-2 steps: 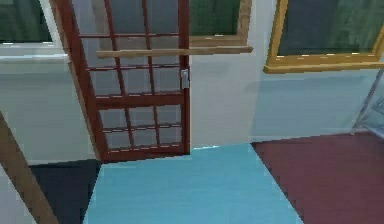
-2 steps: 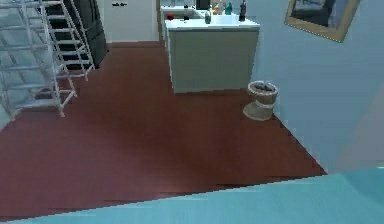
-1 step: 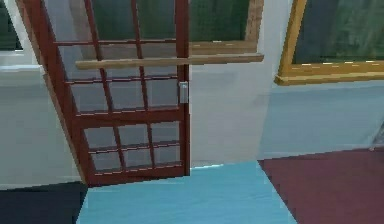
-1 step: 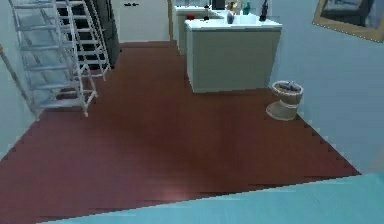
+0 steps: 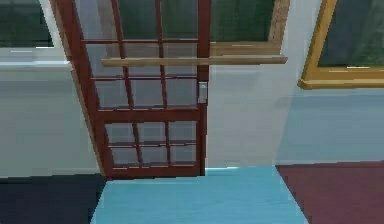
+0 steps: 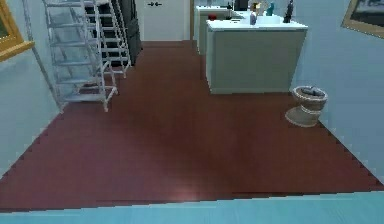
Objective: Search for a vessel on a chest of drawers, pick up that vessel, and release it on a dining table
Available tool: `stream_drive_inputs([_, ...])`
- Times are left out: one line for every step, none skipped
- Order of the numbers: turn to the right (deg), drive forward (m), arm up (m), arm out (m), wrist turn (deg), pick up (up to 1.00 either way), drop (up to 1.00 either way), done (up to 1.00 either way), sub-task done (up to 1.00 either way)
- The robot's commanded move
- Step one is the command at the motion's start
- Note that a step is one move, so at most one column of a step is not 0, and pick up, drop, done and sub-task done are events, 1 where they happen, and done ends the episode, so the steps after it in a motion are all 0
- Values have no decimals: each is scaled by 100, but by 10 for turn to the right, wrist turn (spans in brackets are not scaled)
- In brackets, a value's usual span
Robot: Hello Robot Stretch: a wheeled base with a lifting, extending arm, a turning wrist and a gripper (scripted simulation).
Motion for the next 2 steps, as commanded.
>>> stream_drive_inputs([0, 40, 0, 0, 0, 0, 0, 0, 0])
stream_drive_inputs([-420, 0, 0, 0, 0, 0, 0, 0, 0])
